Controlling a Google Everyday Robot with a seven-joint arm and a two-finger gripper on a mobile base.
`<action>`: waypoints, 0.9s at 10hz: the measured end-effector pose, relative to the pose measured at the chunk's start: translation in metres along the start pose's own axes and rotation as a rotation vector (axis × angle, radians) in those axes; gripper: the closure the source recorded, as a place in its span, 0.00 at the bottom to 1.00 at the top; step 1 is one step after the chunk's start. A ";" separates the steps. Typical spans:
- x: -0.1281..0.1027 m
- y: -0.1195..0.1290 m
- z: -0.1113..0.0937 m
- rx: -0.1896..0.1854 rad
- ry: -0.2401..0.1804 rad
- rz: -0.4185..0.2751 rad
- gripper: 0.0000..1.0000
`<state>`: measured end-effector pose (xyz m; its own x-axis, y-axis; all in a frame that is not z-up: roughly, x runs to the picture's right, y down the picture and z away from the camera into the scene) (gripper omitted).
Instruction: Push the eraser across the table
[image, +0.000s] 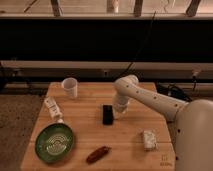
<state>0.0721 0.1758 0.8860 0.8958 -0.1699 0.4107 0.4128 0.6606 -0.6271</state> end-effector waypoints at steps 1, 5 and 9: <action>-0.002 0.000 0.000 -0.002 -0.008 -0.013 1.00; -0.025 -0.017 -0.003 0.008 -0.055 -0.091 1.00; -0.034 -0.026 -0.005 0.012 -0.075 -0.128 1.00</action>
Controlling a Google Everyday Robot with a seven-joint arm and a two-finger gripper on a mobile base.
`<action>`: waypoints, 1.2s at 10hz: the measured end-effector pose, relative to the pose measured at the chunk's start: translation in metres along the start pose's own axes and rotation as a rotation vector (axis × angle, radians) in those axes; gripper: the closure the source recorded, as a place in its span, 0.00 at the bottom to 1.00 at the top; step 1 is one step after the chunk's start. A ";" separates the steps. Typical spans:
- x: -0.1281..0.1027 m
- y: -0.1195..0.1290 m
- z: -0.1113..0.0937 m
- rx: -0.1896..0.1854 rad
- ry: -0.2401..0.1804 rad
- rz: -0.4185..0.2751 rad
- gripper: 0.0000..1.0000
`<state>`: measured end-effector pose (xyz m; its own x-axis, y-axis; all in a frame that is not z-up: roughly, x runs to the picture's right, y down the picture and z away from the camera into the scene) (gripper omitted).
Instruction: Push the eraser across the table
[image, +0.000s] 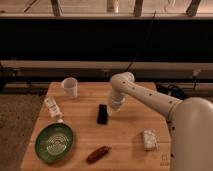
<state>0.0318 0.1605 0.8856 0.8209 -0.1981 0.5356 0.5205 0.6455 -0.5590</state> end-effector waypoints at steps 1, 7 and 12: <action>-0.001 -0.002 0.002 -0.001 -0.003 -0.004 1.00; -0.010 -0.017 0.009 -0.002 -0.028 -0.049 1.00; -0.025 -0.033 0.016 -0.015 -0.048 -0.095 1.00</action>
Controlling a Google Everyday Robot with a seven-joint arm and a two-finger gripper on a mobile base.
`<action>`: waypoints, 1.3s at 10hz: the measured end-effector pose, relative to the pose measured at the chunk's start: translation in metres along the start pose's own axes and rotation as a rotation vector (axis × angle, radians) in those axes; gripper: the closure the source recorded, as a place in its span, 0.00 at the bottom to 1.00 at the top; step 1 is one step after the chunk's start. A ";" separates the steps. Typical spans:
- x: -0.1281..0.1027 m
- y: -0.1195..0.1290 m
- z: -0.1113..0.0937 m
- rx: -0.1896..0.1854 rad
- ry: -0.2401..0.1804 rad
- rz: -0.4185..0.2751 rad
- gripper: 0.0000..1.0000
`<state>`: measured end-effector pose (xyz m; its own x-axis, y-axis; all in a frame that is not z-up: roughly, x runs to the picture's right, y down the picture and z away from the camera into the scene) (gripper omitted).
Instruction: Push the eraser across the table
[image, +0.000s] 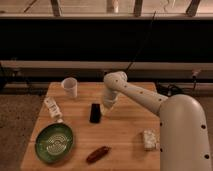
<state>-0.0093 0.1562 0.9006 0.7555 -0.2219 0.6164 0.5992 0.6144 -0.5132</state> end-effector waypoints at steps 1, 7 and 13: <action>-0.001 -0.004 0.001 -0.001 -0.002 -0.009 1.00; -0.007 -0.015 0.004 -0.010 -0.009 -0.034 1.00; -0.009 -0.018 0.005 -0.019 -0.012 -0.050 1.00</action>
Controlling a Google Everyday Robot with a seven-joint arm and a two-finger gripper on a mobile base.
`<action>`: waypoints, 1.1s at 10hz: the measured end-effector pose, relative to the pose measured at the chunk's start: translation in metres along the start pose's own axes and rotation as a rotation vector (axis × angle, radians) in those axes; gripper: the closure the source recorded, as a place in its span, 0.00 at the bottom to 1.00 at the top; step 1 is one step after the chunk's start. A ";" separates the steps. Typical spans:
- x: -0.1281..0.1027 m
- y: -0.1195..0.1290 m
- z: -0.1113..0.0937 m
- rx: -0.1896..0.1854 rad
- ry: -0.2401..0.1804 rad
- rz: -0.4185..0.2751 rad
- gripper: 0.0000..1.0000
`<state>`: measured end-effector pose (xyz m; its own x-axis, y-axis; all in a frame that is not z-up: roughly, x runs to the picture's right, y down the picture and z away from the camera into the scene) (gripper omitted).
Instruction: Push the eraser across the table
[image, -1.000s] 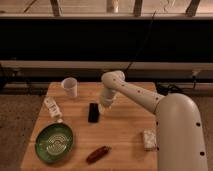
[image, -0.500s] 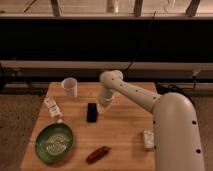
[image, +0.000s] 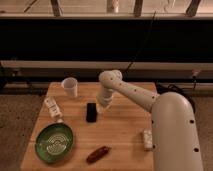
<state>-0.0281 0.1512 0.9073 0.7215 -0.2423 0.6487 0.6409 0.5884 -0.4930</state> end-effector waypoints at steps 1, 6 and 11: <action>-0.001 -0.001 0.000 -0.005 -0.002 -0.010 1.00; -0.025 -0.015 -0.004 -0.002 -0.015 -0.088 1.00; -0.047 -0.025 -0.008 0.003 -0.025 -0.158 1.00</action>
<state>-0.0758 0.1412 0.8849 0.6046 -0.3127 0.7326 0.7453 0.5466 -0.3818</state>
